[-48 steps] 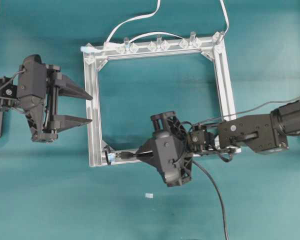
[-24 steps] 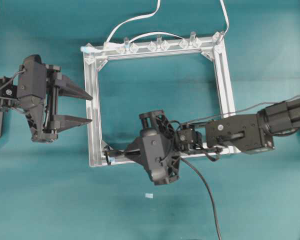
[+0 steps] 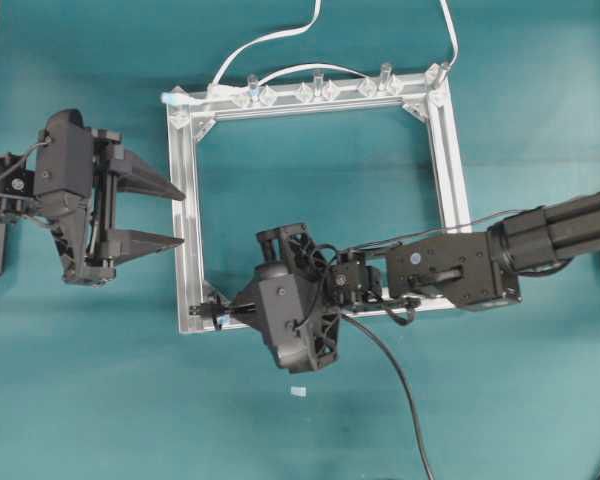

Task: Insert the wire through the string loop located on the left side.
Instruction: 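Push the USB plug through the black zip-tie loop with the right gripper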

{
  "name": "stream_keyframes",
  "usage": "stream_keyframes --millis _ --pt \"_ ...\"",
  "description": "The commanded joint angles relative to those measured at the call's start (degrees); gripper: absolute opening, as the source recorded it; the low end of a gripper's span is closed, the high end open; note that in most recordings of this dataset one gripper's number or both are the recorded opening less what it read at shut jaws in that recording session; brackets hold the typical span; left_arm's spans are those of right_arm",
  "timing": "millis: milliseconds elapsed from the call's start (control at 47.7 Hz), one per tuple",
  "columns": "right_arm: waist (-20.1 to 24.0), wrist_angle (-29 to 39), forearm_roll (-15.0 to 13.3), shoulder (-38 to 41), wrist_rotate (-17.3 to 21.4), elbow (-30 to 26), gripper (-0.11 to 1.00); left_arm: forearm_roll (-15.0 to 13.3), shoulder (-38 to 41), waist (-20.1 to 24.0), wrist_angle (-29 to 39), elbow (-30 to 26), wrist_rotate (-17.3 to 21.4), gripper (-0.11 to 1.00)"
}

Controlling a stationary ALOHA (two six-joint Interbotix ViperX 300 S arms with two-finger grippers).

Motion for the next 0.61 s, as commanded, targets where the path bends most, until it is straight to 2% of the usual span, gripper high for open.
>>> stream_keyframes --millis 0,587 --pt "-0.1 -0.2 -0.2 -0.8 -0.1 -2.1 0.10 0.3 -0.4 -0.2 -0.3 -0.6 0.2 0.69" --pt "-0.3 -0.2 -0.2 -0.4 -0.1 -3.1 0.10 0.3 -0.4 -0.6 -0.2 -0.7 0.1 0.69"
